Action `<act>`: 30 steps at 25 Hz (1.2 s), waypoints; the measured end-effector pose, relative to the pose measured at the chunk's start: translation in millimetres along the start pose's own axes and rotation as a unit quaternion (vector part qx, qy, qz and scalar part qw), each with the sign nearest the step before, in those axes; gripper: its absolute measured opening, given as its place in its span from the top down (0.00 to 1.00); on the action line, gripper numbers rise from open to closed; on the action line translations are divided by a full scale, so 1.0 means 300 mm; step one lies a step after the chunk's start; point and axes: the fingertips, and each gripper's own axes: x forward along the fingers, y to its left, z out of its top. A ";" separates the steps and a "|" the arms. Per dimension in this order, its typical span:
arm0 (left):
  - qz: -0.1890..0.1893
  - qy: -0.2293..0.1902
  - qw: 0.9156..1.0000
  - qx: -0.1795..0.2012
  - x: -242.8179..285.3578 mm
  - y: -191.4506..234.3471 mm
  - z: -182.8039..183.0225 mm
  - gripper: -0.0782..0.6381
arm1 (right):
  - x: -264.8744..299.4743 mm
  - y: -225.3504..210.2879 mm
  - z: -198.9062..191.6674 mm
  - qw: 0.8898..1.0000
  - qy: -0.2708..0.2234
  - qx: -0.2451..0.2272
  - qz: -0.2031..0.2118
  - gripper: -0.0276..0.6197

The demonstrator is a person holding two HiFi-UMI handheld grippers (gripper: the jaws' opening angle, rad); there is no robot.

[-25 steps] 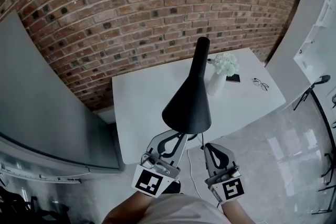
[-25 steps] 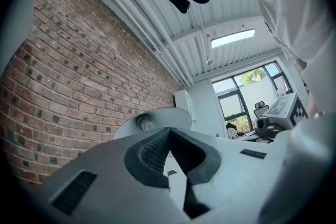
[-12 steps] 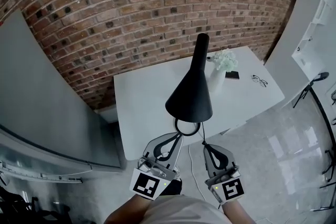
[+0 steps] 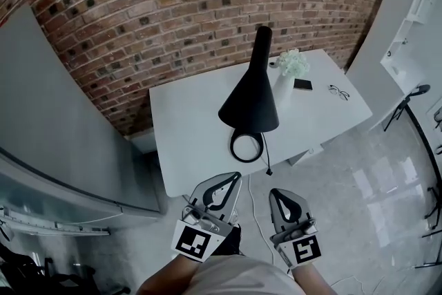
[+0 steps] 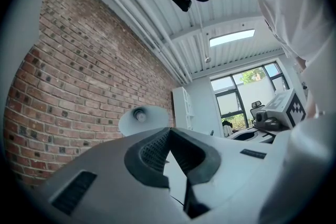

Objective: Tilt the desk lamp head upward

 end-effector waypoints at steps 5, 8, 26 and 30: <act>-0.017 -0.002 1.000 0.006 -0.032 -0.065 0.011 0.88 | -0.065 0.016 -0.001 1.000 -0.004 -0.008 -0.011 0.93; -0.020 -0.005 1.000 0.010 -0.057 -0.092 0.030 0.88 | -0.095 0.028 0.012 1.000 -0.009 -0.009 -0.015 0.93; -0.013 -0.002 0.999 0.029 -0.228 -0.148 0.097 0.88 | -0.165 0.178 0.047 1.000 -0.023 0.002 0.000 0.93; -0.019 0.006 1.000 0.022 -0.257 -0.166 0.083 0.88 | -0.175 0.208 0.044 1.000 -0.016 0.003 -0.003 0.93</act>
